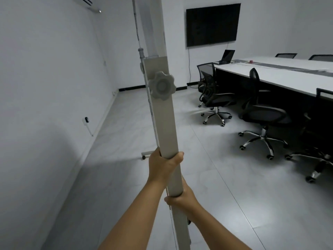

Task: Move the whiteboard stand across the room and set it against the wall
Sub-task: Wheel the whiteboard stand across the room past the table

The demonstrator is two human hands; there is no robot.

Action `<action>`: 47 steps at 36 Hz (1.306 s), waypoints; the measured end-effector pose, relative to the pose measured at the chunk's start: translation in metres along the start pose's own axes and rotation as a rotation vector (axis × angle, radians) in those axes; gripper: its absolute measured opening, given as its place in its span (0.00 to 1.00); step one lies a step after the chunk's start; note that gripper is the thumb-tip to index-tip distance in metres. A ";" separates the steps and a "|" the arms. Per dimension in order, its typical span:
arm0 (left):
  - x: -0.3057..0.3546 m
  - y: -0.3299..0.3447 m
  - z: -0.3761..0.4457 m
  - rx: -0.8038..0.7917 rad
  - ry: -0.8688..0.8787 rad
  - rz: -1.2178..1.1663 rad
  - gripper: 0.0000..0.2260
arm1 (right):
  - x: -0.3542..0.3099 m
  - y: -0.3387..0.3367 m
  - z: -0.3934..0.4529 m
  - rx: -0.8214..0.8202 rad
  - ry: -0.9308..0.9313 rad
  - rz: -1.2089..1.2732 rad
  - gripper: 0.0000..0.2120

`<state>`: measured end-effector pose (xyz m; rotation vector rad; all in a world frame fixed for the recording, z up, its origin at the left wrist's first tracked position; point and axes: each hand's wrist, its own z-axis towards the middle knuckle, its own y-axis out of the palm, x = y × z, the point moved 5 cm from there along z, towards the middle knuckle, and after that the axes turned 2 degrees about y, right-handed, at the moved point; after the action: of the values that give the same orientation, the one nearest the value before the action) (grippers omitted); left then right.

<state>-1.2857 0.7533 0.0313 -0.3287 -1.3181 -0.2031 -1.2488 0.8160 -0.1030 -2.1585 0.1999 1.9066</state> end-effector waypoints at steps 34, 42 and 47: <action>-0.022 0.040 0.532 0.146 0.217 0.080 0.11 | -0.055 -0.080 0.510 0.079 -0.082 0.069 0.42; -0.054 0.054 0.668 0.113 0.229 0.075 0.13 | -0.065 -0.103 0.639 0.134 -0.016 0.042 0.41; -0.074 0.058 0.748 0.066 0.231 0.054 0.14 | -0.079 -0.112 0.714 0.151 -0.023 0.083 0.35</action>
<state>-1.9674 1.0657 0.1128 -0.2757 -1.0836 -0.1472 -1.9110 1.1170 -0.0921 -2.0576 0.4215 1.8935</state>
